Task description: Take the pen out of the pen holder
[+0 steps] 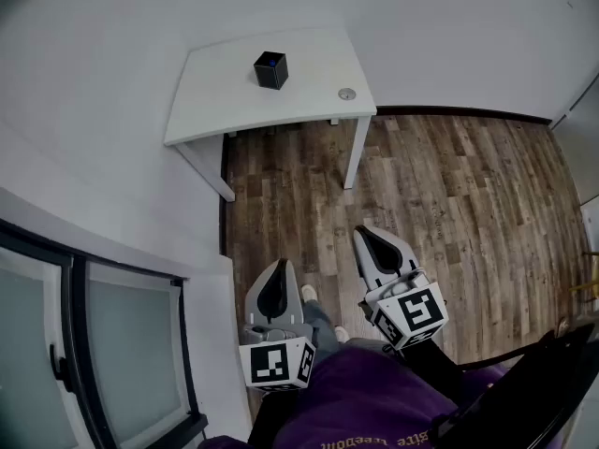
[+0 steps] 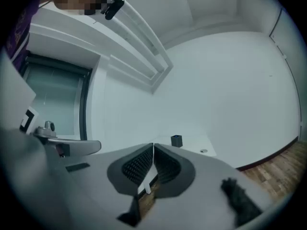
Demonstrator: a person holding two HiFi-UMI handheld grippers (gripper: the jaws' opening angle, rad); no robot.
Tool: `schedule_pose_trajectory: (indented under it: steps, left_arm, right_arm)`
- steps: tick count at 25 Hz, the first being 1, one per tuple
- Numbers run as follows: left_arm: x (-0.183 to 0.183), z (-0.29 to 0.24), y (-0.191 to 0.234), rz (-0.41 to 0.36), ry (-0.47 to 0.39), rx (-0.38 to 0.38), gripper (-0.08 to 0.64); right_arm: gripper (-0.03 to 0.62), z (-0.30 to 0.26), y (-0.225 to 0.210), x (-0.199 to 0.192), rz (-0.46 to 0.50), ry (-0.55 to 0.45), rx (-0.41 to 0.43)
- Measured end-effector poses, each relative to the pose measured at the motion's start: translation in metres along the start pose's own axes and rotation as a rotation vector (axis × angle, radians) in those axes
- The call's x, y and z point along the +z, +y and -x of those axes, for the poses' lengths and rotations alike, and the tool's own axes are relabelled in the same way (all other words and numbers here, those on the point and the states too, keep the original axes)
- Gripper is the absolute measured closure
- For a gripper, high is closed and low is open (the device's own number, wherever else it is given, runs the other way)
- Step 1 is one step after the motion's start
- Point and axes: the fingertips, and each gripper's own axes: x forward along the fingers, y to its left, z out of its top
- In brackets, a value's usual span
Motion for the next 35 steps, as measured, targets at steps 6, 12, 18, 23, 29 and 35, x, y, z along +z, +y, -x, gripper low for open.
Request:
schedule_pose_trajectory:
  steps: [6, 12, 18, 23, 29, 35]
  left_arm:
    - [0.014, -0.040, 0.026, 0.021, -0.013, -0.034, 0.554]
    - [0.027, -0.076, 0.062, 0.018, -0.019, -0.037, 0.554]
    - [0.031, -0.104, 0.101, 0.037, -0.015, -0.020, 0.554]
    - [0.030, -0.121, 0.121, 0.049, -0.005, -0.029, 0.554]
    - [0.031, -0.139, 0.139, 0.062, -0.006, -0.042, 0.554]
    - [0.031, -0.144, 0.151, 0.082, -0.003, -0.043, 0.554]
  right_arm:
    - [0.580, -0.050, -0.004, 0.008, -0.001, 0.000, -0.003]
    - [0.580, -0.108, 0.003, 0.018, 0.002, -0.006, 0.016]
    - [0.580, -0.153, 0.008, 0.019, 0.006, 0.004, 0.032]
    - [0.581, -0.181, 0.009, 0.017, -0.003, 0.003, 0.033]
    - [0.580, -0.206, 0.006, 0.018, 0.003, -0.003, 0.014]
    - [0.580, -0.217, 0.011, 0.016, 0.019, 0.010, 0.008]
